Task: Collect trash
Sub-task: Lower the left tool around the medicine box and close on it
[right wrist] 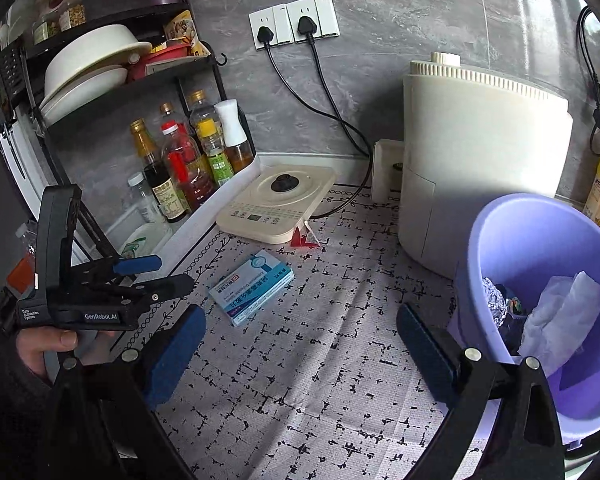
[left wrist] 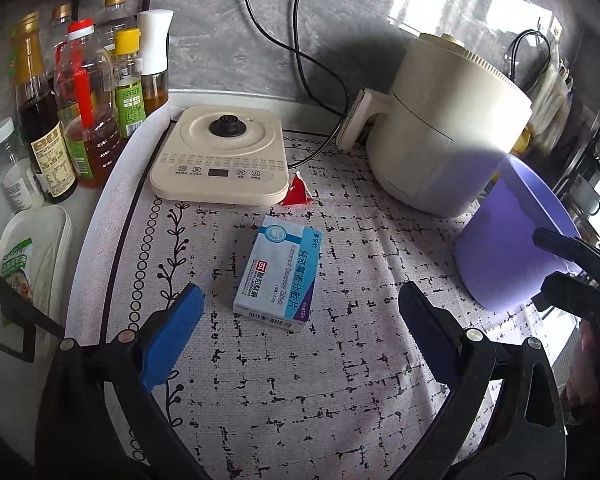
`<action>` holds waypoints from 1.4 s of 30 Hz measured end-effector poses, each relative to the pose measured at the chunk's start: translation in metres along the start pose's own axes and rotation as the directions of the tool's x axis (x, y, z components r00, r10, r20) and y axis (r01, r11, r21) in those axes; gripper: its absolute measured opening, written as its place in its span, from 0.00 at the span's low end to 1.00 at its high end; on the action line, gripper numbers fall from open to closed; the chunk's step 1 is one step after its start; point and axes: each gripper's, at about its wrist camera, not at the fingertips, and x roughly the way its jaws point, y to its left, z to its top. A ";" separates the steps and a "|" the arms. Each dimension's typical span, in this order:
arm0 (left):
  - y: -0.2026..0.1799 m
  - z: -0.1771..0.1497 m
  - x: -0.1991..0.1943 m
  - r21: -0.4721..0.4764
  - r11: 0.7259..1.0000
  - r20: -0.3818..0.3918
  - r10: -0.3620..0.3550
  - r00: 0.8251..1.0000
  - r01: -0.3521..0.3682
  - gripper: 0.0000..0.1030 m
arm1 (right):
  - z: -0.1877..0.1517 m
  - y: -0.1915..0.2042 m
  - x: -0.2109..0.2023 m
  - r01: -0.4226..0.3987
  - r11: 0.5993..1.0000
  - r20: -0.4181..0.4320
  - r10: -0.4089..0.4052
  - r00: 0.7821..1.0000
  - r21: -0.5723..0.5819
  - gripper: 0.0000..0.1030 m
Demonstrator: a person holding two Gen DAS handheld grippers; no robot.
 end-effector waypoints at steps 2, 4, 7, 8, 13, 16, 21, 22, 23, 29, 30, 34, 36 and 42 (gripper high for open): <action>0.001 -0.005 0.008 0.002 1.000 -0.015 0.002 1.000 -0.002 0.94 | -0.004 0.004 0.006 0.005 1.000 -0.012 -0.005 1.000 -0.012 0.90; 0.002 -0.008 0.018 0.008 1.000 -0.030 0.006 1.000 -0.006 0.94 | -0.007 0.005 0.012 0.006 1.000 -0.026 -0.006 1.000 -0.012 0.90; 0.001 -0.012 0.032 0.024 0.999 -0.053 0.024 0.998 -0.023 0.94 | -0.013 0.005 0.024 0.024 1.000 -0.056 -0.025 0.998 -0.014 0.87; 0.000 -0.013 0.036 0.038 0.999 -0.055 0.035 0.998 -0.033 0.94 | -0.014 0.004 0.027 0.027 1.000 -0.066 -0.028 0.997 -0.012 0.87; -0.001 -0.011 0.055 0.069 0.997 -0.084 0.044 0.995 -0.038 0.94 | -0.021 0.002 0.035 0.047 0.999 -0.090 -0.048 0.995 -0.009 0.87; 0.000 -0.009 0.069 0.082 0.996 -0.094 0.047 0.995 -0.039 0.94 | -0.023 -0.002 0.040 0.061 0.998 -0.102 -0.061 0.993 -0.004 0.86; 0.003 -0.009 0.089 0.105 0.993 -0.116 0.070 0.991 -0.058 0.94 | -0.022 -0.007 0.051 0.071 0.997 -0.123 -0.070 0.990 0.007 0.82; 0.005 -0.009 0.093 0.101 0.993 -0.125 0.072 0.990 -0.060 0.91 | -0.020 -0.007 0.055 0.070 0.997 -0.127 -0.069 0.990 0.008 0.82; 0.007 -0.009 0.096 0.096 0.994 -0.136 0.073 0.988 -0.060 0.83 | -0.018 -0.007 0.059 0.069 0.998 -0.131 -0.067 0.989 0.008 0.82; 0.019 -0.003 0.088 0.058 0.995 -0.102 0.085 0.991 -0.080 0.64 | 0.000 -0.005 0.089 0.032 0.999 -0.158 -0.034 0.987 -0.012 0.79; 0.023 -0.001 0.084 0.046 0.995 -0.087 0.089 0.992 -0.085 0.64 | 0.003 -0.004 0.094 0.027 0.999 -0.162 -0.029 0.986 -0.017 0.78; 0.041 0.008 0.068 -0.031 0.996 -0.037 0.083 0.996 -0.084 0.64 | 0.018 -0.001 0.117 0.004 0.999 -0.178 -0.010 0.984 -0.032 0.71; 0.050 0.014 0.061 -0.061 0.993 -0.012 0.097 0.995 -0.097 0.64 | 0.025 0.002 0.129 -0.007 0.999 -0.193 -0.001 0.981 -0.042 0.65; 0.069 0.030 0.055 -0.115 0.985 0.048 0.137 0.989 -0.131 0.64 | 0.044 0.010 0.164 -0.038 0.996 -0.215 0.021 0.976 -0.075 0.44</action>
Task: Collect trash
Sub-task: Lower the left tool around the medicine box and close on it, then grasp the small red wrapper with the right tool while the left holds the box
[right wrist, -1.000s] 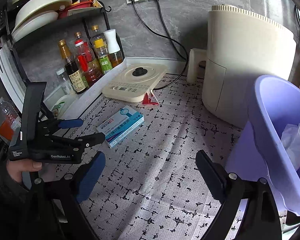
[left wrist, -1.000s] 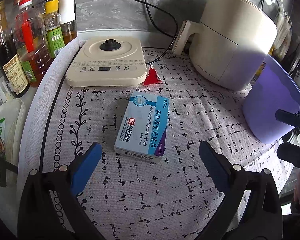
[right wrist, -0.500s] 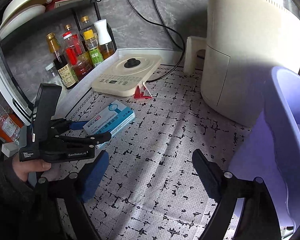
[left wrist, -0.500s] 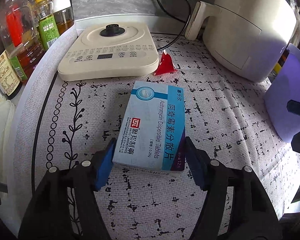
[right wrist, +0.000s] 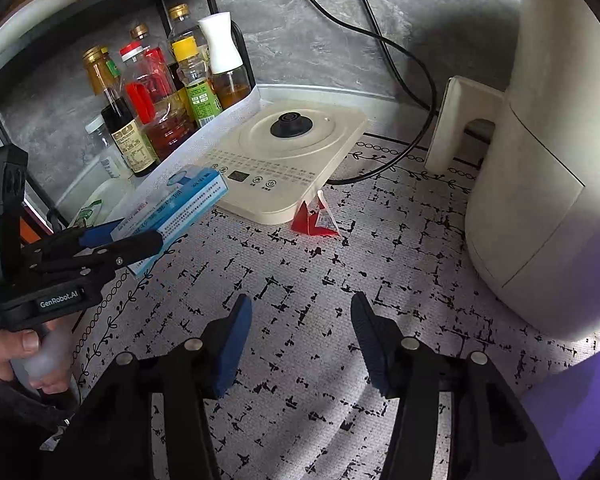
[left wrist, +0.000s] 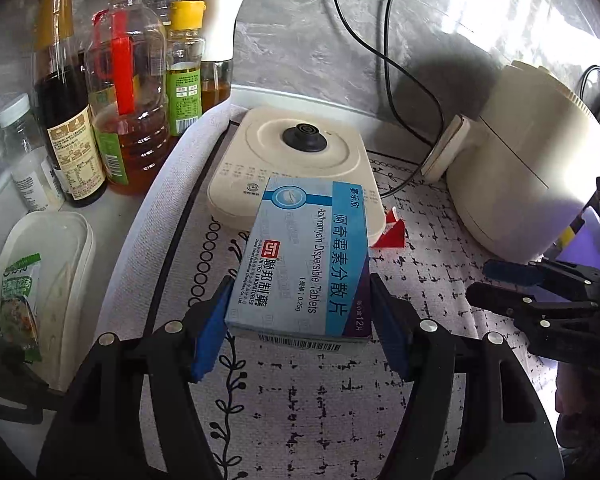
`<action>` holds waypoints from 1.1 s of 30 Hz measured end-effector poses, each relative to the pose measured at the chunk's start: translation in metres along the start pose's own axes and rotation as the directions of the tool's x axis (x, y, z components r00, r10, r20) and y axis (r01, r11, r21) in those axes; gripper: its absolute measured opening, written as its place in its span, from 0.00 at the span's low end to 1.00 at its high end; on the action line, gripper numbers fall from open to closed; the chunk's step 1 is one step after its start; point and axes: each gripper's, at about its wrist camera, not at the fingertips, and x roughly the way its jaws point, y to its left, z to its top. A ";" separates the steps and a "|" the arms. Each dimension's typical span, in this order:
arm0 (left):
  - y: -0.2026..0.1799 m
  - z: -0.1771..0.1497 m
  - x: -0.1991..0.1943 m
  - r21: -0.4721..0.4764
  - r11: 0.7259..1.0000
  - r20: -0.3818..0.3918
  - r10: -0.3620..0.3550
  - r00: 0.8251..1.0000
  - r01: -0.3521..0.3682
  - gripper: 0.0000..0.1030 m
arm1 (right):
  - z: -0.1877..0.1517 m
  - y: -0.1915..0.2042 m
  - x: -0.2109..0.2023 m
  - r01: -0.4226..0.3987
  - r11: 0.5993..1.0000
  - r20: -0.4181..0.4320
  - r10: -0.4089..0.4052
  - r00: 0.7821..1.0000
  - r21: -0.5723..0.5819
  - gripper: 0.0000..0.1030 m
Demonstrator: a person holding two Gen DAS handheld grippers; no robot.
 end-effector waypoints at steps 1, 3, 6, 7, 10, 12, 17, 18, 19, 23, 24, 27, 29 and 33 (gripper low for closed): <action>0.001 0.002 0.002 -0.003 1.000 0.005 0.005 1.000 -0.005 0.64 | 0.004 0.001 0.005 -0.004 1.000 0.000 0.004 1.000 -0.001 0.40; 0.002 0.006 0.005 -0.010 1.000 0.012 0.014 1.000 -0.014 0.64 | 0.013 0.003 0.014 -0.012 1.000 -0.002 0.012 1.000 -0.001 0.35; 0.004 0.012 0.011 -0.022 1.000 0.018 0.014 1.000 -0.013 0.64 | 0.025 0.004 0.029 -0.024 1.000 -0.006 0.024 1.000 0.006 0.31; 0.005 0.013 0.012 -0.023 1.000 0.020 0.012 1.000 -0.011 0.64 | 0.029 0.004 0.034 -0.025 1.000 -0.007 0.025 1.000 0.007 0.30; 0.006 0.014 0.015 -0.026 1.000 0.018 0.010 1.000 -0.010 0.64 | 0.038 0.004 0.049 -0.024 1.000 -0.017 0.024 1.000 0.011 0.28; 0.006 0.014 0.017 -0.028 1.000 0.011 0.009 1.000 -0.009 0.64 | 0.043 0.003 0.058 -0.020 1.000 -0.020 0.020 1.000 0.013 0.28; 0.006 0.017 0.017 -0.013 1.000 0.008 0.014 1.000 -0.014 0.64 | 0.049 -0.001 0.075 -0.048 0.998 -0.065 0.050 0.997 0.032 0.03; 0.006 0.018 0.016 -0.010 1.000 0.013 0.014 1.000 -0.014 0.64 | 0.048 0.002 0.071 -0.046 0.999 -0.052 0.046 0.998 0.012 0.03; 0.006 0.020 0.014 -0.007 1.000 0.017 0.013 1.000 -0.013 0.64 | 0.047 0.005 0.065 -0.042 0.999 -0.036 0.042 0.998 -0.008 0.02; 0.001 0.024 0.004 0.000 1.000 0.037 0.000 0.999 0.000 0.64 | 0.039 0.007 0.042 -0.038 0.999 -0.008 0.038 0.999 -0.018 0.02; -0.002 0.024 0.000 0.006 1.000 0.044 -0.005 0.999 0.004 0.64 | 0.037 0.006 0.035 -0.039 0.999 0.000 0.039 0.999 -0.010 0.02; -0.010 0.025 -0.014 0.024 0.999 0.065 -0.024 0.998 0.023 0.64 | 0.030 0.006 0.010 -0.039 0.999 0.034 0.039 0.999 0.000 0.02; -0.016 0.025 -0.025 0.035 0.999 0.079 -0.039 0.996 0.036 0.64 | 0.027 0.007 -0.009 -0.040 0.999 0.062 0.039 0.997 0.004 0.02; -0.026 0.026 -0.048 0.052 0.997 0.105 -0.070 0.992 0.065 0.64 | 0.021 0.013 -0.051 -0.033 0.999 0.137 0.031 0.990 0.012 0.02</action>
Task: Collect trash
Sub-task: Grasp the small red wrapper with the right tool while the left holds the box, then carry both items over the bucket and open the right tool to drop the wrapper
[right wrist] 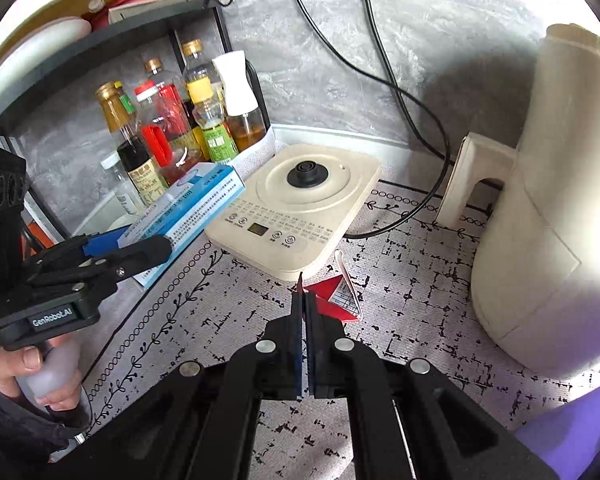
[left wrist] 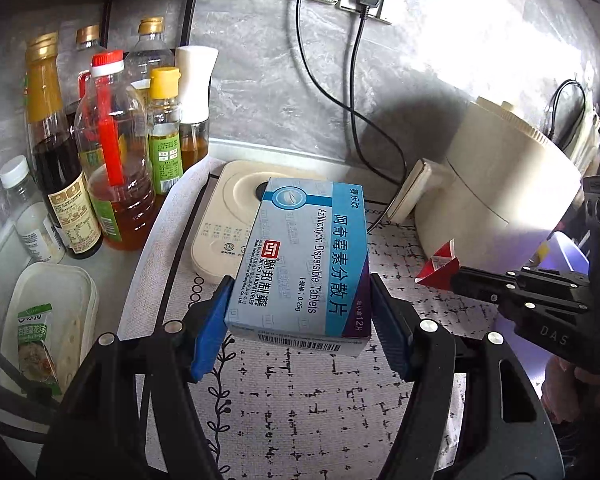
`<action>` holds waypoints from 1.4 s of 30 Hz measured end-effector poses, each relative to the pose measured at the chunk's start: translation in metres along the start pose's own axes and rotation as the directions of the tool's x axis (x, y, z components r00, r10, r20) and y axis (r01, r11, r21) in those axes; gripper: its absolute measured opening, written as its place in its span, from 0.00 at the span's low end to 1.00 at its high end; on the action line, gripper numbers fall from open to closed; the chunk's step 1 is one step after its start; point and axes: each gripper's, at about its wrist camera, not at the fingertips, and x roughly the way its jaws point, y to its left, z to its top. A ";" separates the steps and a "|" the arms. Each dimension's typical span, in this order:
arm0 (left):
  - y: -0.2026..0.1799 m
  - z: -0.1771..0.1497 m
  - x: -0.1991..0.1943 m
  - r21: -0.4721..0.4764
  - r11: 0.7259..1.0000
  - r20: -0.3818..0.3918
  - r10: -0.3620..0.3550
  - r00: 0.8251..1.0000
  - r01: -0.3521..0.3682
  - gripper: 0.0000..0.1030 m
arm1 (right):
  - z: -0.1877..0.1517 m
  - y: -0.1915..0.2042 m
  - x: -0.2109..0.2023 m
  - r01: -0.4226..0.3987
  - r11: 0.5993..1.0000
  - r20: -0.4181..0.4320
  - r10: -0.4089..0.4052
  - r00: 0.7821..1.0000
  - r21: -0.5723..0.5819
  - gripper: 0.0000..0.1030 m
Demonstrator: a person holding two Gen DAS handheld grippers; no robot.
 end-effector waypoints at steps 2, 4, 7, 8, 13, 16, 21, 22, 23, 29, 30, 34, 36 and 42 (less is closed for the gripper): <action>-0.008 0.002 -0.011 0.013 1.000 0.017 -0.022 1.000 0.022 0.64 | 0.002 0.004 -0.021 0.009 1.000 0.041 -0.009 0.999 0.004 0.03; -0.016 0.006 -0.019 0.018 0.998 0.026 -0.061 0.998 0.060 0.64 | 0.002 0.005 -0.041 0.020 1.000 0.080 -0.021 0.997 0.012 0.03; -0.034 0.013 -0.027 0.063 0.993 0.043 -0.098 0.994 0.095 0.64 | -0.001 0.003 -0.069 0.036 0.999 0.128 -0.040 0.991 0.038 0.03; -0.040 0.017 -0.030 0.077 0.991 0.048 -0.113 0.992 0.109 0.64 | -0.001 0.000 -0.078 0.038 0.998 0.139 -0.046 0.989 0.055 0.03; -0.072 0.029 -0.042 0.148 0.973 0.067 -0.191 0.979 0.180 0.64 | -0.005 -0.007 -0.115 0.098 0.990 0.187 -0.116 0.976 0.101 0.03; -0.093 0.034 -0.042 0.192 0.956 0.048 -0.235 0.971 0.222 0.64 | -0.011 -0.021 -0.138 0.141 0.979 0.215 -0.171 0.962 0.147 0.03; -0.132 0.040 -0.041 0.271 0.916 0.011 -0.310 0.951 0.296 0.64 | -0.026 -0.050 -0.177 0.208 0.947 0.223 -0.263 0.939 0.243 0.03; -0.142 0.041 -0.040 0.289 0.906 0.002 -0.324 0.946 0.310 0.64 | -0.029 -0.056 -0.184 0.222 0.940 0.221 -0.282 0.934 0.259 0.03; -0.152 0.042 -0.039 0.306 0.895 -0.007 -0.338 0.941 0.324 0.64 | -0.033 -0.062 -0.191 0.240 0.931 0.220 -0.305 0.927 0.276 0.03; -0.209 0.042 -0.033 0.377 0.830 -0.056 -0.423 0.905 0.411 0.64 | -0.061 -0.095 -0.232 0.301 0.875 0.226 -0.403 0.887 0.379 0.03; -0.219 0.040 -0.032 0.386 0.819 -0.065 -0.434 0.898 0.424 0.64 | -0.066 -0.100 -0.238 0.313 0.866 0.225 -0.420 0.879 0.391 0.03; -0.259 0.032 -0.027 0.428 0.773 -0.102 -0.474 0.875 0.468 0.64 | -0.086 -0.117 -0.260 0.349 0.830 0.225 -0.476 0.850 0.435 0.11; -0.276 0.027 -0.025 0.446 0.750 -0.116 -0.492 0.863 0.488 0.64 | -0.103 -0.124 -0.275 0.345 0.809 0.252 -0.501 0.828 0.476 0.57; -0.315 0.011 -0.017 0.470 0.703 -0.171 -0.521 0.836 0.534 0.64 | -0.151 -0.145 -0.310 0.374 0.726 0.230 -0.583 0.779 0.577 0.64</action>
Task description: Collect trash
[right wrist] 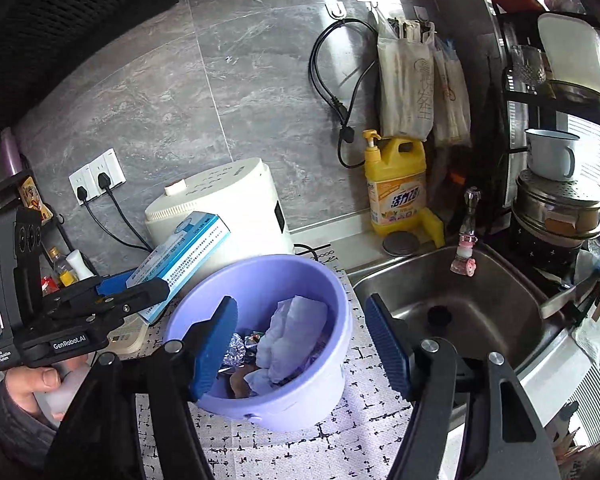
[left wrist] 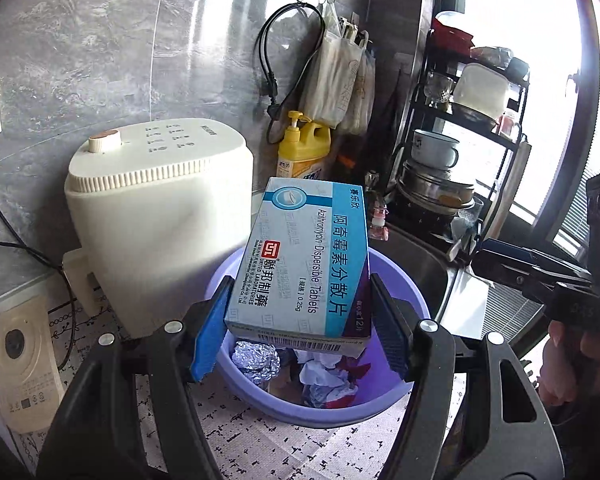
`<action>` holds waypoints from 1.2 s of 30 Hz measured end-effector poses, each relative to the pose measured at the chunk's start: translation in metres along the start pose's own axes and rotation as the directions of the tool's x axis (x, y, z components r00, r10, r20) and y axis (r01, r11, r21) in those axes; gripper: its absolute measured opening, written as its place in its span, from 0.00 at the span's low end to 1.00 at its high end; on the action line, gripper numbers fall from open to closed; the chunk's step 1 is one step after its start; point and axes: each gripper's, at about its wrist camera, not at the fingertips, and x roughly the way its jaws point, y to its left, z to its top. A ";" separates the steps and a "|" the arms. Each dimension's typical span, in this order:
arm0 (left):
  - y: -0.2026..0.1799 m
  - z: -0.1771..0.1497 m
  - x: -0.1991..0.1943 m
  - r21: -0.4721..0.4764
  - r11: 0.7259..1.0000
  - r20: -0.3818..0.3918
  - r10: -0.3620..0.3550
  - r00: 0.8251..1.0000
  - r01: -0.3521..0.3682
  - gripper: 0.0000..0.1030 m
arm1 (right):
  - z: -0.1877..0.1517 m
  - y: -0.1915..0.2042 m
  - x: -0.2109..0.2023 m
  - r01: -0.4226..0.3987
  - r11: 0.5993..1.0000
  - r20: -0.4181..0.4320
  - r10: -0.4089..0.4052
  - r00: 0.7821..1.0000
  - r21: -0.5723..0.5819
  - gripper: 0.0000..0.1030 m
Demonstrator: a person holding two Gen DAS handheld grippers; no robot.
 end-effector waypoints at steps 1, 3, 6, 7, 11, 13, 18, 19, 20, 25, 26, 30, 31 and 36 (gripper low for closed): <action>-0.005 0.000 0.003 0.009 1.000 -0.008 -0.005 1.000 0.005 0.64 | -0.001 -0.008 -0.004 0.012 1.000 0.002 -0.012 1.000 0.015 0.64; -0.012 0.001 0.008 0.022 1.000 -0.020 -0.016 1.000 0.016 0.64 | -0.005 -0.021 -0.012 0.030 0.999 0.008 -0.031 0.999 0.042 0.64; -0.021 0.004 0.014 0.029 0.999 -0.044 -0.038 0.998 0.039 0.64 | -0.009 -0.033 -0.021 0.040 0.996 0.018 -0.041 0.999 0.077 0.64; -0.023 0.005 0.016 0.033 0.999 -0.048 -0.028 0.998 0.030 0.68 | -0.011 -0.036 -0.024 0.041 0.996 0.022 -0.042 0.999 0.082 0.64; -0.022 0.007 0.011 0.014 1.000 -0.031 0.010 0.999 -0.010 0.89 | -0.019 -0.039 -0.031 0.034 0.994 0.035 -0.037 0.999 0.106 0.64; -0.019 0.007 0.004 0.011 0.999 -0.036 0.030 0.999 -0.030 0.90 | -0.022 -0.039 -0.031 0.017 0.993 0.032 -0.021 0.999 0.119 0.64; -0.006 0.010 -0.017 0.010 0.997 -0.039 0.077 0.996 -0.077 0.93 | -0.025 -0.028 -0.030 -0.003 0.994 0.024 0.000 1.000 0.106 0.64; -0.003 0.010 -0.022 0.007 0.996 -0.040 0.088 0.995 -0.087 0.93 | -0.025 -0.027 -0.030 -0.002 0.994 0.018 0.000 1.000 0.108 0.64; 0.000 0.010 -0.027 -0.001 0.995 -0.040 0.095 0.995 -0.095 0.93 | -0.025 -0.025 -0.031 -0.004 0.994 0.014 0.002 1.000 0.111 0.64; 0.012 0.002 -0.062 -0.057 0.990 -0.038 0.128 0.991 -0.130 0.93 | -0.018 -0.010 -0.038 -0.003 0.995 -0.001 0.003 1.000 0.097 0.64; 0.014 -0.001 -0.071 -0.071 0.988 -0.038 0.132 0.991 -0.134 0.93 | -0.017 -0.007 -0.041 -0.005 0.995 -0.007 0.006 1.000 0.096 0.64; 0.021 -0.014 -0.108 -0.110 0.981 -0.026 0.159 0.987 -0.161 0.94 | -0.012 0.012 -0.052 -0.015 0.998 -0.017 0.016 1.000 0.062 0.69; 0.024 -0.018 -0.118 -0.121 0.978 -0.022 0.167 0.986 -0.169 0.94 | -0.011 0.017 -0.055 -0.018 0.998 -0.020 0.019 1.000 0.052 0.70; 0.035 -0.034 -0.171 -0.175 0.960 0.008 0.225 0.974 -0.220 0.94 | -0.004 0.044 -0.078 -0.047 0.999 -0.010 0.047 0.999 0.012 0.78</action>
